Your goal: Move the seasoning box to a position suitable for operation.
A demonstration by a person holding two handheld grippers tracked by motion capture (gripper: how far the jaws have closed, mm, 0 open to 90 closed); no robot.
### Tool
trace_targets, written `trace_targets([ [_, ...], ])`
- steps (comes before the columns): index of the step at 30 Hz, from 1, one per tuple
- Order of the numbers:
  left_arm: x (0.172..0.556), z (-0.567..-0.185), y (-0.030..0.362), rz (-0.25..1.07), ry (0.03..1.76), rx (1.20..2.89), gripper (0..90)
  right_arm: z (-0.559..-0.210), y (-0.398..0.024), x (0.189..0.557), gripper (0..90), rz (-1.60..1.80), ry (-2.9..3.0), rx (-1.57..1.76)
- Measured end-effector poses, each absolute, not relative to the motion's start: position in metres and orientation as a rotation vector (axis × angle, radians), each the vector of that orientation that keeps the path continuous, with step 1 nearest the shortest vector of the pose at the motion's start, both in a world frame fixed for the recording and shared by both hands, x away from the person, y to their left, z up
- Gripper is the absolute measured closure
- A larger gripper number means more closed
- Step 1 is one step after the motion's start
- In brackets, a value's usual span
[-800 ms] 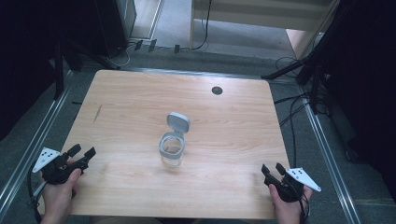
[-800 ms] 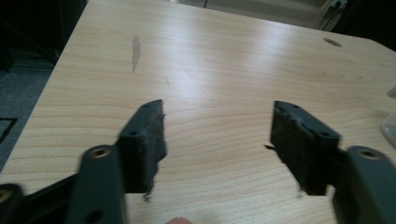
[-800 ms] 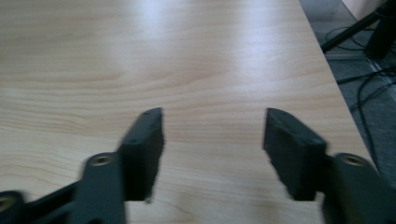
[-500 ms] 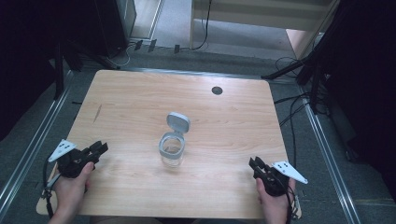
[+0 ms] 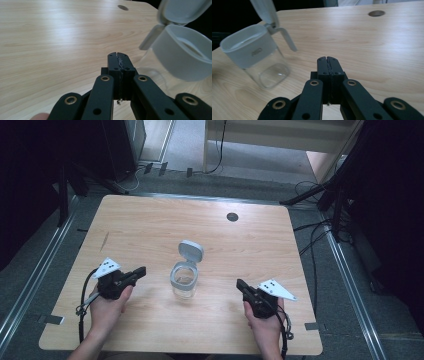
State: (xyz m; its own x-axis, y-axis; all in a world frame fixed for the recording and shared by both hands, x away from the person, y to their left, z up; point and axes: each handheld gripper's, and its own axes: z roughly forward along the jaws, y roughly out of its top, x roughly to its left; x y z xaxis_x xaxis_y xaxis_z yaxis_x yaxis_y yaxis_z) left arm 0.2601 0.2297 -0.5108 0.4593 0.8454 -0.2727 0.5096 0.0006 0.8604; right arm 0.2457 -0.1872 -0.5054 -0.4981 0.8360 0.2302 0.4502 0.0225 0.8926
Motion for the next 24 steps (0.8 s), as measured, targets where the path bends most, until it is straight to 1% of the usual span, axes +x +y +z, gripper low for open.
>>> trace_targets([
  [1,0.264,-0.509,0.219,0.391,1.168,1.675,90.0,-0.504,-0.176,0.248,90.0,1.489,1.966,1.301],
  [3,0.267,-0.509,0.209,0.381,1.155,1.687,90.0,-0.505,-0.164,0.251,90.0,1.497,1.987,1.288],
  [9,0.271,-0.511,0.191,0.358,1.137,1.713,90.0,-0.508,-0.134,0.258,90.0,1.529,2.014,1.293],
  [18,0.269,-0.510,0.176,0.349,1.105,1.731,90.0,-0.506,-0.099,0.269,90.0,1.547,2.055,1.297],
  [24,0.268,-0.510,0.173,0.328,1.091,1.730,90.0,-0.504,-0.090,0.274,90.0,1.550,2.067,1.279],
])
